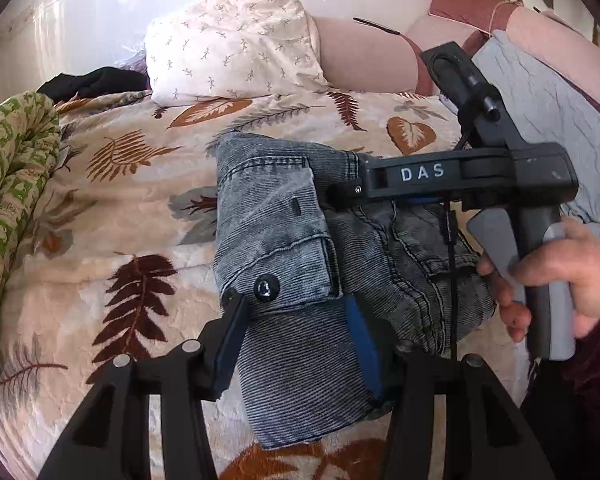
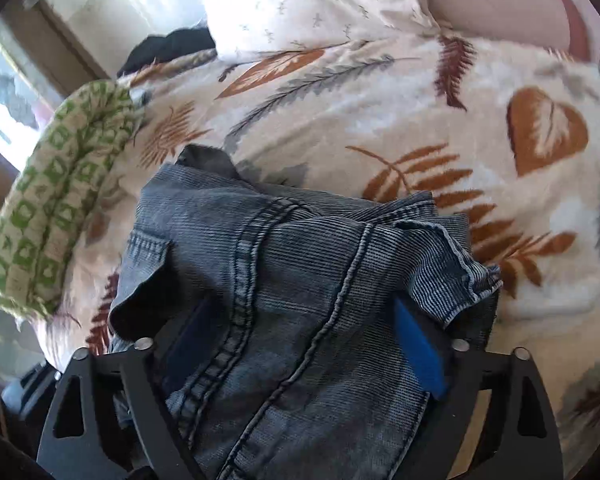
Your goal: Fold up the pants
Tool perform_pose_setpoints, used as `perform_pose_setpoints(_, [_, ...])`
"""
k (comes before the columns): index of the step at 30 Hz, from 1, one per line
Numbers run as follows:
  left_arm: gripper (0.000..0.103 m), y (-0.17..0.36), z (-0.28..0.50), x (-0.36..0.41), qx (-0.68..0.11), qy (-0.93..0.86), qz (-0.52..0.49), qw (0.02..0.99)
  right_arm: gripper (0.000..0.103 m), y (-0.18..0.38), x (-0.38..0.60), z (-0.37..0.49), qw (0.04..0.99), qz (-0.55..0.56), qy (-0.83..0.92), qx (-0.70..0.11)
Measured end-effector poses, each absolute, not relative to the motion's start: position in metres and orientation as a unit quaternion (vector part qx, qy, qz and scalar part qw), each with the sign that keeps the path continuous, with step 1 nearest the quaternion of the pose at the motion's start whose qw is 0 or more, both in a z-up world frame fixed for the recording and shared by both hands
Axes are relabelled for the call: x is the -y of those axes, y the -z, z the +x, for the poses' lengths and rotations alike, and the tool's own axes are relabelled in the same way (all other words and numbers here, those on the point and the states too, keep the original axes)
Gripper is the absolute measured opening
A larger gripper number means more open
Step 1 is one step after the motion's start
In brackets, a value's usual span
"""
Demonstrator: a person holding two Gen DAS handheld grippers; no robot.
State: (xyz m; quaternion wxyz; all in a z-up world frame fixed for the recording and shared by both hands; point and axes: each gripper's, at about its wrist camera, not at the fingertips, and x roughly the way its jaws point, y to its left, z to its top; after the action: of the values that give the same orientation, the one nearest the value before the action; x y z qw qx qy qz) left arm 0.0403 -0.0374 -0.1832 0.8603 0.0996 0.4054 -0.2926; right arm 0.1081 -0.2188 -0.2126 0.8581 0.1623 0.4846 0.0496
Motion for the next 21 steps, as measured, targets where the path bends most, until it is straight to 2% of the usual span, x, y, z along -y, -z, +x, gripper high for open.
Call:
perform_pose_setpoints(5, [0.056,0.174,0.039,0.037,-0.411,0.273,0.086,0.865,0.09,0.201,0.221,0.096,0.861,0.156,-0.058,-0.48])
perform_pose_setpoints(12, [0.056,0.15,0.032,0.026,-0.384,0.219,0.069,0.895,0.09,0.154,0.222,0.026,0.892,0.153,-0.056,-0.421])
perform_pose_setpoints(14, [0.061,0.145,0.031,0.024,-0.374,0.207,0.062,0.902,0.09,0.15,0.216,0.012,0.898,0.141,-0.047,-0.414])
perform_pose_setpoints(21, [0.069,0.162,0.04,0.021,-0.393,0.168,0.06,0.902,0.091,0.185,0.193,-0.009,0.887,0.112,-0.014,-0.447])
